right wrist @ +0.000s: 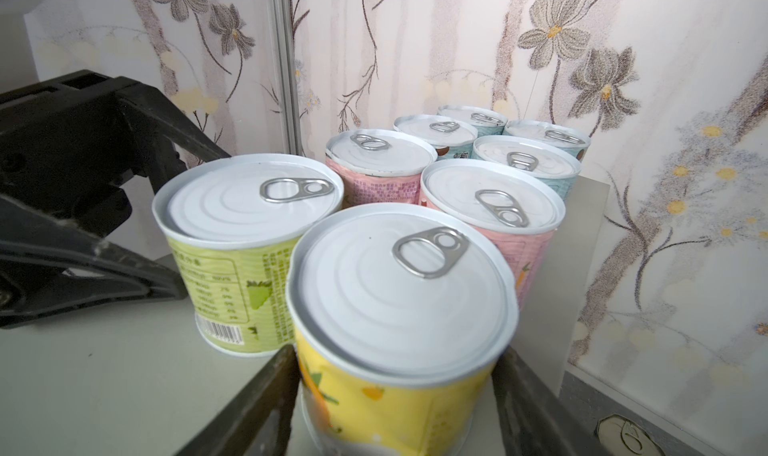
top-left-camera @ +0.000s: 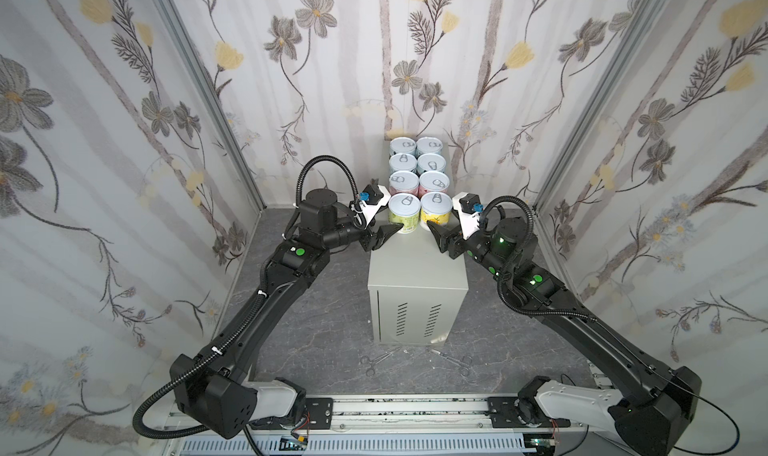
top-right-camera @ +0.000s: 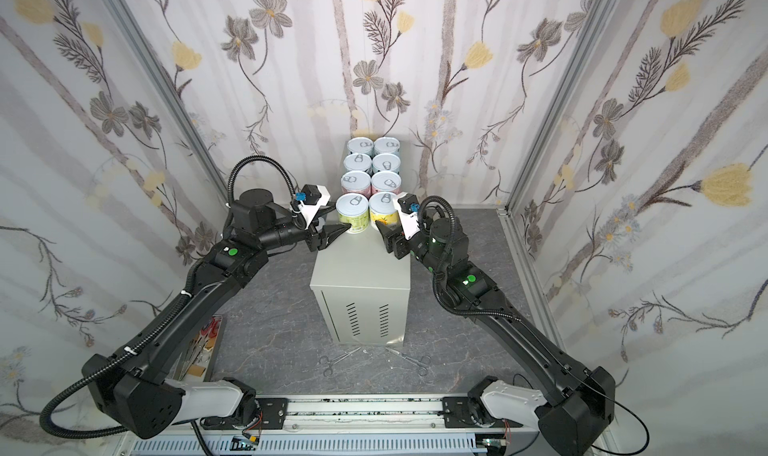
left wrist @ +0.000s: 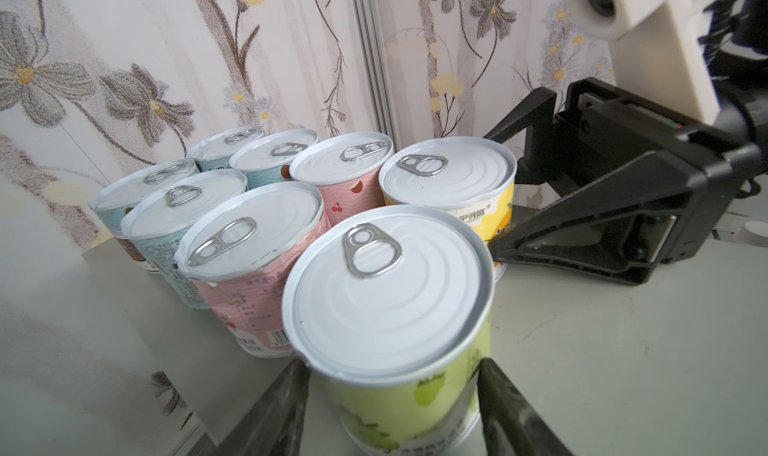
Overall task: Place and organize the canned foods onto the counter
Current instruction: 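Push the cans together with both grippers from opposite sides, then open both grippers and lower them toward the floor cans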
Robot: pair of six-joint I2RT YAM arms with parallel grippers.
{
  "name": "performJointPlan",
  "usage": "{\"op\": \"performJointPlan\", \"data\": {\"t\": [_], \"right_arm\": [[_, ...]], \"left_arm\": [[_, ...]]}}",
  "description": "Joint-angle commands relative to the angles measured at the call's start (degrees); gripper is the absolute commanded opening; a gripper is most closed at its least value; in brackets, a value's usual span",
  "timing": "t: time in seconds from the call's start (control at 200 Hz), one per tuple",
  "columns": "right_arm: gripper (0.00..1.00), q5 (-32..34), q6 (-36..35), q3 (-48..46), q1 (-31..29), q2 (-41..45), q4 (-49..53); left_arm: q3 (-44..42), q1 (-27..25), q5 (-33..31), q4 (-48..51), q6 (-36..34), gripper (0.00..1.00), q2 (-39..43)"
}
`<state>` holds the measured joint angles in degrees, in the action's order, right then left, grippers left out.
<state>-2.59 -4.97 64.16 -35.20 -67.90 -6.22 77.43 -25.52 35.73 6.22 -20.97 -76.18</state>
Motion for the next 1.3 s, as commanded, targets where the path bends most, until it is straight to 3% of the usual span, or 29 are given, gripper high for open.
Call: {"op": "performJointPlan", "data": {"t": [0.0,0.185,0.4,0.705,1.114,1.294], "right_arm": [[0.73,0.5,-1.0,-0.1,0.0,-0.2,0.9],[0.75,0.4,-1.0,-0.2,0.1,-0.1,0.9],[0.89,-0.4,-1.1,-1.1,0.1,1.6,0.6],[0.99,-4.2,-0.7,-0.5,0.6,5.4,1.4],[1.0,-1.9,0.2,-0.9,2.0,7.0,-1.5],[1.0,0.5,2.3,-1.1,6.8,8.8,-2.4]], "left_arm": [[-0.2,0.0,-0.5,-2.0,0.0,0.64,-0.1],[-0.2,0.1,-0.7,-2.1,0.1,0.64,-0.1],[-0.2,0.1,-1.1,-2.1,0.0,0.64,0.0],[-0.4,0.2,-0.8,-2.1,-0.1,0.65,0.7],[-2.3,0.5,-2.3,-1.4,-0.2,0.68,3.7],[-2.9,5.3,-0.5,-3.9,3.4,0.71,7.2]]}}
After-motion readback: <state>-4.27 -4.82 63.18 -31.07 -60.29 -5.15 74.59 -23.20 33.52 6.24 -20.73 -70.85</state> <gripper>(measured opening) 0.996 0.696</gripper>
